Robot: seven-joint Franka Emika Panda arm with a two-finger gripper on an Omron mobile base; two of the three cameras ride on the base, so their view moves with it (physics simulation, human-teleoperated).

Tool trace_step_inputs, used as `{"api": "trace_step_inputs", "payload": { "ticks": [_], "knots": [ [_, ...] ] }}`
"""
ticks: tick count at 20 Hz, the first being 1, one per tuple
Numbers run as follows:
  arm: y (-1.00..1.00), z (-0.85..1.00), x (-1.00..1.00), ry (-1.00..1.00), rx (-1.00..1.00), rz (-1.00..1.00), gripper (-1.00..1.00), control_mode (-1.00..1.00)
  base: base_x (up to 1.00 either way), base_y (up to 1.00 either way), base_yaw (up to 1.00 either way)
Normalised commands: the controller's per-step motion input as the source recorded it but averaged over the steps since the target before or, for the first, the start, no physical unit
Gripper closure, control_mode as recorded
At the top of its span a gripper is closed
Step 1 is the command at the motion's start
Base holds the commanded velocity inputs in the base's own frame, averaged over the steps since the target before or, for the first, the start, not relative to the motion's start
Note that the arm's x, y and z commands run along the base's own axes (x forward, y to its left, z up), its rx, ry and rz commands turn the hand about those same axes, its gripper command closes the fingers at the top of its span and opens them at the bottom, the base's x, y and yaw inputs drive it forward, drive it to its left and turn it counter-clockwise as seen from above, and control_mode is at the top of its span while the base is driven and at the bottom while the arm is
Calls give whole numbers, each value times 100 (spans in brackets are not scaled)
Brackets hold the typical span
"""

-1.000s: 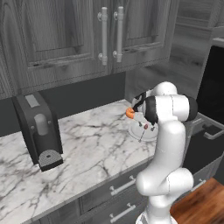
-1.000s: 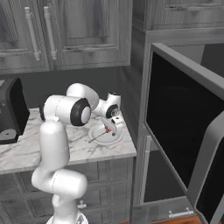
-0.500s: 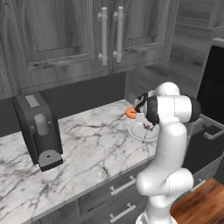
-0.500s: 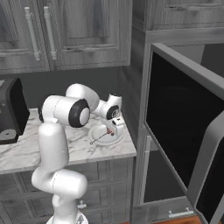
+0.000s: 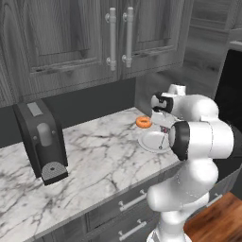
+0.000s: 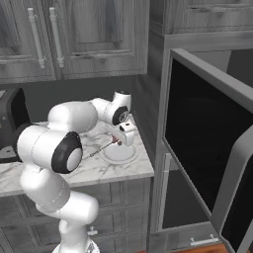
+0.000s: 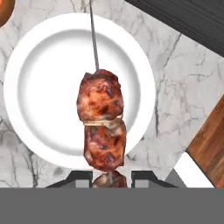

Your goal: Pick the kebab skewer from the counter and place it in the microwave.

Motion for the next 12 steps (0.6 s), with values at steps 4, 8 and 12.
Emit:
{"api": "trace_step_inputs", "payload": {
  "ticks": [4, 8, 12],
  "knots": [
    [73, 72, -100, -4, -9, -2, 100, -100, 0, 0, 0],
    [22, 63, -100, -2, -1, -10, 100, -100, 0, 0, 0],
    [0, 54, -100, -4, 0, -14, 100, -100, 0, 0, 0]
  ]
}}
